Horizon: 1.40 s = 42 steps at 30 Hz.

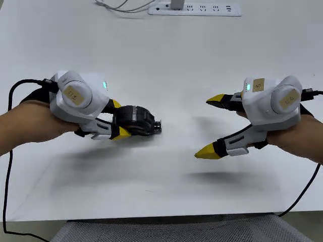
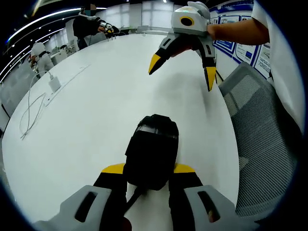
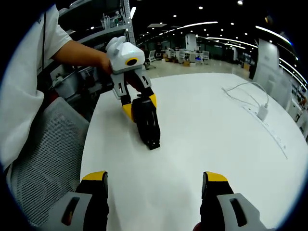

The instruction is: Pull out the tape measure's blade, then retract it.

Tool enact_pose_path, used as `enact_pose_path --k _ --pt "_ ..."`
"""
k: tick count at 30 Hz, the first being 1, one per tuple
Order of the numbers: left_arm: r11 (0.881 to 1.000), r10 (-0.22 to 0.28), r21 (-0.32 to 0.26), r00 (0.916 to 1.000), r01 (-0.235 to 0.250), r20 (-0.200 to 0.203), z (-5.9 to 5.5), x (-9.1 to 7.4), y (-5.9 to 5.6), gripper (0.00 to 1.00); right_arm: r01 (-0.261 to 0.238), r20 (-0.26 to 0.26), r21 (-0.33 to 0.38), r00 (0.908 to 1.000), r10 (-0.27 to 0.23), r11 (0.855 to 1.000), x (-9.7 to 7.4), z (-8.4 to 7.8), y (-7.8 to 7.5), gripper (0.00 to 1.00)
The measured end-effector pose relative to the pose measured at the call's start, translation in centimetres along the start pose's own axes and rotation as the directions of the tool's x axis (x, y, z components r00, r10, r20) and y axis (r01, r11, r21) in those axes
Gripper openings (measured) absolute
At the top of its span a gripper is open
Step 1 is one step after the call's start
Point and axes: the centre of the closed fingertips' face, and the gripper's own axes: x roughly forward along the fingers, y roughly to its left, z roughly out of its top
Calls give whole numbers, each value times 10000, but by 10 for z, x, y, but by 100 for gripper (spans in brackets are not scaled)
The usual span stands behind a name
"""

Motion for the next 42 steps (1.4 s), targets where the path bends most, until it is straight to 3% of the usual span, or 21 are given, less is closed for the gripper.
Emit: enact_pose_path --k 14,26,42 --pt "9996 112 255 9993 -103 -344 -2 1 0 27 -173 154 -783 9997 185 9968 32 15 -7 55" --pt "9994 140 330 9988 -125 -462 -2 2 1 27 -544 229 -1126 9981 573 9922 61 25 -5 45" --pt "9995 43 316 9983 -24 -577 -3 2 1 27 -1018 -7 -1179 9947 1025 9878 85 23 -3 29"
